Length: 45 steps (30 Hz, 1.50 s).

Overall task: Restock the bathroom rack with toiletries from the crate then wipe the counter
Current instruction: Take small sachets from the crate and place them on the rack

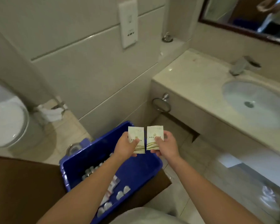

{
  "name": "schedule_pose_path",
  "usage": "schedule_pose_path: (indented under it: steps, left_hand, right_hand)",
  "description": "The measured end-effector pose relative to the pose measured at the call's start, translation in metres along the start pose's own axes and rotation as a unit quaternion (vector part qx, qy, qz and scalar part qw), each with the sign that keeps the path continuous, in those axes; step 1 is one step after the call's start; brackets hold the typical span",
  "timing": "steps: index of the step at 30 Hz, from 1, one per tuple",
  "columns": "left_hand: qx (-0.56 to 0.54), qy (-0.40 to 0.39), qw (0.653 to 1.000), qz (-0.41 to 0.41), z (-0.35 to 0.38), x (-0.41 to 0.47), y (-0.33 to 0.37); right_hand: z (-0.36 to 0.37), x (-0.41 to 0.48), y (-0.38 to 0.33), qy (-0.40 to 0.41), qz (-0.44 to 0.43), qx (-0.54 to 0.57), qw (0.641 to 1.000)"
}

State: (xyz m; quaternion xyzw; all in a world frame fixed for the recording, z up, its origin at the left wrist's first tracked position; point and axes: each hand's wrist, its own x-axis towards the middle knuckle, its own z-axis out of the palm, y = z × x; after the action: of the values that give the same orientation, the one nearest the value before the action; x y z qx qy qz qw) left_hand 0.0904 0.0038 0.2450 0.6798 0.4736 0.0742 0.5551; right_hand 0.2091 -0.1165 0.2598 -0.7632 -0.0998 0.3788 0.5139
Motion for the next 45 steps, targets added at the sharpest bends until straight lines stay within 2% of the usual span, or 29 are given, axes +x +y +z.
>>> schedule_pose_path:
  steps: [6, 13, 21, 27, 35, 45]
  left_hand:
    - [-0.007, -0.064, 0.996, 0.066, 0.069, -0.009, 0.076]
    - [-0.002, -0.102, 0.988, 0.116, 0.171, -0.041, 0.150]
    - [0.006, -0.183, 0.968, 0.169, 0.302, -0.090, 0.219]
    - [0.018, -0.209, 0.954, 0.215, 0.394, -0.123, 0.255]
    - [0.024, -0.274, 0.926, 0.258, 0.483, -0.147, 0.309]
    - [0.062, -0.288, 0.909, 0.296, 0.582, -0.108, 0.381]
  right_hand:
    - [-0.097, -0.006, -0.022, 0.070, -0.033, 0.051, 0.996]
    - [-0.224, -0.029, -0.026, 0.137, -0.079, 0.089, 0.983]
    - [-0.374, -0.064, 0.001, 0.229, -0.116, 0.058, 0.965]
    - [-0.474, -0.093, 0.018, 0.276, -0.117, 0.087, 0.950]
    - [-0.569, -0.113, 0.032, 0.343, -0.115, 0.103, 0.927]
    - [-0.662, -0.073, 0.015, 0.395, -0.125, 0.126, 0.901]
